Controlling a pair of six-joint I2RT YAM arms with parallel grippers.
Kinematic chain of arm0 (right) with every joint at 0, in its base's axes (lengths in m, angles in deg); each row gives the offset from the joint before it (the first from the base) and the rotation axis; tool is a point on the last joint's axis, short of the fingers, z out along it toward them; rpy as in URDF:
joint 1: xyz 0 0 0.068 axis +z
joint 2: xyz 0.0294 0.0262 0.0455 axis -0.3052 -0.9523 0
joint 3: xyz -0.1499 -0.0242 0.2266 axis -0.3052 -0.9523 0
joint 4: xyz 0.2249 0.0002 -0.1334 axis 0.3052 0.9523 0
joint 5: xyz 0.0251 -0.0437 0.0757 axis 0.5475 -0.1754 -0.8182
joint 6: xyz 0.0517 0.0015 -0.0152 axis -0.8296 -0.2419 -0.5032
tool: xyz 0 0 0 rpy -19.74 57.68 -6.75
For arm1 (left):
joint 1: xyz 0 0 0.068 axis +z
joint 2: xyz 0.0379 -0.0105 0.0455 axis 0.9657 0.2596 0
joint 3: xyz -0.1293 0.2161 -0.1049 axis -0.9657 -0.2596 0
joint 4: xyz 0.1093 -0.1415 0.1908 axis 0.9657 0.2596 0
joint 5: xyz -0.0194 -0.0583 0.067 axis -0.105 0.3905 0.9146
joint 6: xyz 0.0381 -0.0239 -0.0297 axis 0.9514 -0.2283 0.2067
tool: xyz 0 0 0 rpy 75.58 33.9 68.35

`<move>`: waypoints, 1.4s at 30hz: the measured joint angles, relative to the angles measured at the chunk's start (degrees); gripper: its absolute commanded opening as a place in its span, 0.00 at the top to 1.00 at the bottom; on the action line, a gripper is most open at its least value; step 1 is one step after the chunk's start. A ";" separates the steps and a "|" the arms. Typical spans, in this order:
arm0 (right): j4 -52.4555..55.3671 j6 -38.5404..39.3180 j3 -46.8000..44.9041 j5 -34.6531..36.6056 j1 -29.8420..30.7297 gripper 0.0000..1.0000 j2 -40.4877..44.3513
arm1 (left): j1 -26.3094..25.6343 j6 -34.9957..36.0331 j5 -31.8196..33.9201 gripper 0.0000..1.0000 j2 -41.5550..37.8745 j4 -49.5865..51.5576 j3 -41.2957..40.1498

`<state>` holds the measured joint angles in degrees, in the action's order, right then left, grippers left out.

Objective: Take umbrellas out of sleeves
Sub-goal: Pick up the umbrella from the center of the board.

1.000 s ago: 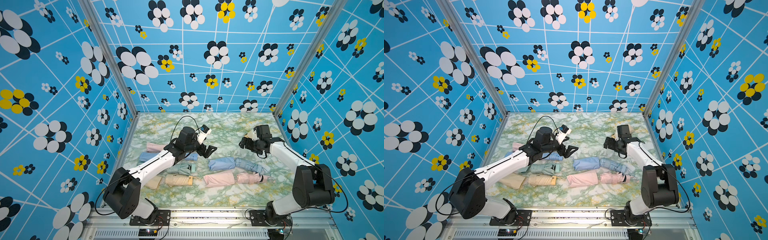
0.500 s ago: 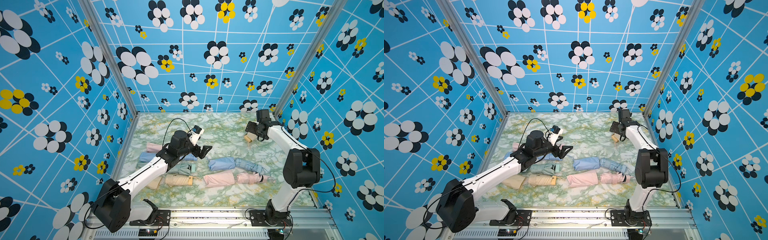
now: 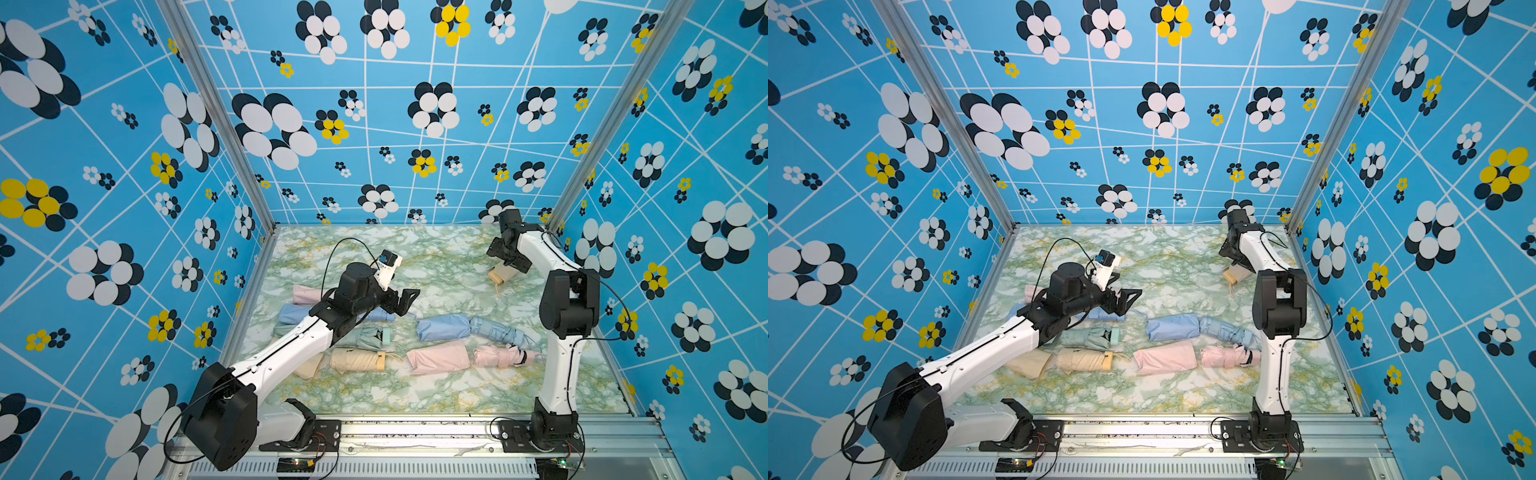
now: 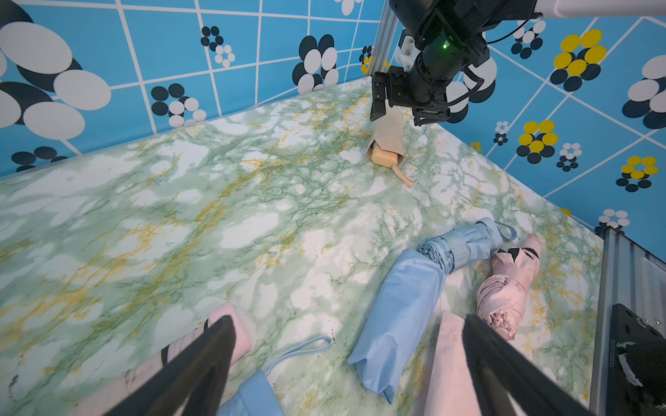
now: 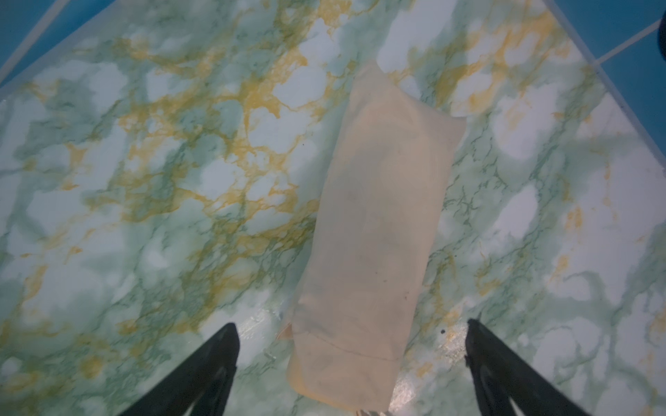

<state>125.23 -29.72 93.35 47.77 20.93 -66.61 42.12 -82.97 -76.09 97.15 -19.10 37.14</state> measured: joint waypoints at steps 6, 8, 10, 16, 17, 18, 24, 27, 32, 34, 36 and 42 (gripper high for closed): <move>0.39 -2.54 0.00 -0.09 -0.37 0.01 -2.29 | 0.00 0.00 -0.09 0.01 0.00 -0.02 -0.02; 0.39 -3.21 0.00 -0.11 -0.46 0.01 -2.75 | 0.00 0.00 -0.09 0.01 0.00 -0.02 -0.02; 0.37 -3.56 0.04 -0.31 -0.55 0.01 -3.26 | 0.00 0.00 -0.13 0.01 0.02 -0.11 -0.02; 0.35 -4.52 1.27 -1.53 -0.87 0.03 -5.86 | 0.00 -0.02 -0.33 0.01 0.02 -0.15 -0.02; 0.39 -4.72 1.29 -1.73 -0.92 0.04 -6.08 | 0.00 -0.04 -0.31 0.01 0.02 -0.15 -0.02; 0.37 -4.74 1.31 -1.86 -0.94 0.06 -6.23 | 0.00 -0.04 -0.31 0.01 0.02 -0.15 -0.02; 0.37 -5.01 2.21 -3.13 -0.96 0.19 -6.91 | 0.00 -0.20 -0.48 0.01 0.04 -0.15 -0.02; 0.37 -4.83 2.27 -4.00 -0.96 0.27 -7.02 | 0.00 -0.20 -0.66 0.01 0.07 -0.13 -0.02; -0.02 -4.50 2.25 -5.99 -0.98 0.36 -7.02 | -0.02 -0.20 -0.76 0.01 0.07 -0.15 -0.02; -0.70 -4.02 1.99 -7.28 -1.07 0.39 -7.02 | -0.02 -0.22 -0.76 0.01 0.07 -0.15 -0.02; -1.84 -3.17 1.33 -8.63 -1.07 0.41 -6.95 | 0.00 -0.46 -0.81 0.01 0.09 -0.15 -0.02; -5.75 2.64 -0.61 -13.38 -0.63 0.48 -6.10 | -0.02 -0.85 -1.22 0.01 0.09 -0.15 -0.02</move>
<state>119.48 -27.08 92.73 34.39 20.29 -72.70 42.09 -83.83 -77.31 97.24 -19.25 37.12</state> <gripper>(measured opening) 0.545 0.993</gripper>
